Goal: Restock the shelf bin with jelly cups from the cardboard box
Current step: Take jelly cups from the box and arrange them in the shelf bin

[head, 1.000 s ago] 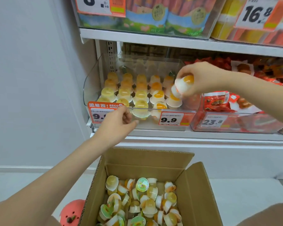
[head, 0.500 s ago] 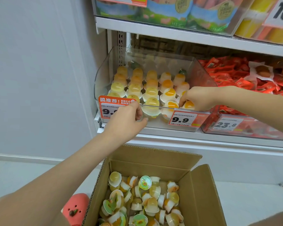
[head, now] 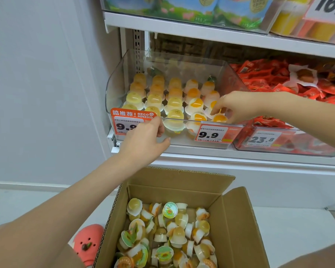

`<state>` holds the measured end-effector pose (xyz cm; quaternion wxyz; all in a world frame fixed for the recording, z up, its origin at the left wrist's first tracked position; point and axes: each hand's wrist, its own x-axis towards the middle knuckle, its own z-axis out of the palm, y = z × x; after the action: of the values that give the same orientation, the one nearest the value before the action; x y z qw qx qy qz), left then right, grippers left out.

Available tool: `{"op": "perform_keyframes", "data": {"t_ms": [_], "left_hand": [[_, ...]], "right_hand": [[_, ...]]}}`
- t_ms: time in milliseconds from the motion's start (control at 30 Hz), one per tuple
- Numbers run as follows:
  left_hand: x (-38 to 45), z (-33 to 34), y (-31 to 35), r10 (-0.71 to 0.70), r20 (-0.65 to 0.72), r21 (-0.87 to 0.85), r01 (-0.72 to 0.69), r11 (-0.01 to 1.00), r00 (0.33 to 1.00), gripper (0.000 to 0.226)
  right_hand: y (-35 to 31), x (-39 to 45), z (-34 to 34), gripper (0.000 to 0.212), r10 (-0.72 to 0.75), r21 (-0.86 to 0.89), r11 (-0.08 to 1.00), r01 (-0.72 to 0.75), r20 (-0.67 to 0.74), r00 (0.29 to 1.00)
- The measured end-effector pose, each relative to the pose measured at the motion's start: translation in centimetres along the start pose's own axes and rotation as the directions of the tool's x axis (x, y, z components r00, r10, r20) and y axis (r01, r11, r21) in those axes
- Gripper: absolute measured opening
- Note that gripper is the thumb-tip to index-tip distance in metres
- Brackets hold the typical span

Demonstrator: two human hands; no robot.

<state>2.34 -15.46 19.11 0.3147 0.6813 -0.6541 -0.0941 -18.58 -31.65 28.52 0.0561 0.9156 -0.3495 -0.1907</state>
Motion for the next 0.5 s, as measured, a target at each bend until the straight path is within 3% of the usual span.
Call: {"op": "perform_keyframes", "data": {"t_ms": [67,133,300,367,433,500], "left_hand": [[-0.3,0.2,0.1,0.016,0.007,0.019,-0.016,1.0,1.0,0.018],[-0.7,0.6,0.4,0.038,0.027,0.039,-0.039,0.999,0.999,0.018],[-2.5,3.3,1.6,0.043,0.181,0.138,-0.069,0.988,0.982,0.018],[-3.4,4.9,1.8,0.062,0.286,0.212,-0.126,0.969,0.956,0.018],[-4.4,6.5,1.3,0.063,0.41,0.268,-0.186,0.945,0.91,0.017],[-5.3,8.2,0.3,0.03,0.537,0.332,-0.244,0.911,0.843,0.016]], "right_hand": [[0.2,-1.4,-0.3,0.054,0.048,0.079,0.996,-0.043,-0.072,0.996],[0.0,-3.3,0.1,0.051,0.048,0.086,0.996,-0.029,-0.233,0.971],[-3.9,-8.1,4.9,0.026,-0.028,0.168,0.975,0.149,-0.567,0.824],[-6.0,-8.6,8.2,0.021,-0.103,0.18,0.959,0.217,-0.491,0.865],[-7.6,-8.0,11.8,0.022,-0.143,0.2,0.96,0.196,-0.252,0.957],[-8.8,-7.0,15.6,0.023,-0.157,0.203,0.967,0.151,0.012,0.988]]}}
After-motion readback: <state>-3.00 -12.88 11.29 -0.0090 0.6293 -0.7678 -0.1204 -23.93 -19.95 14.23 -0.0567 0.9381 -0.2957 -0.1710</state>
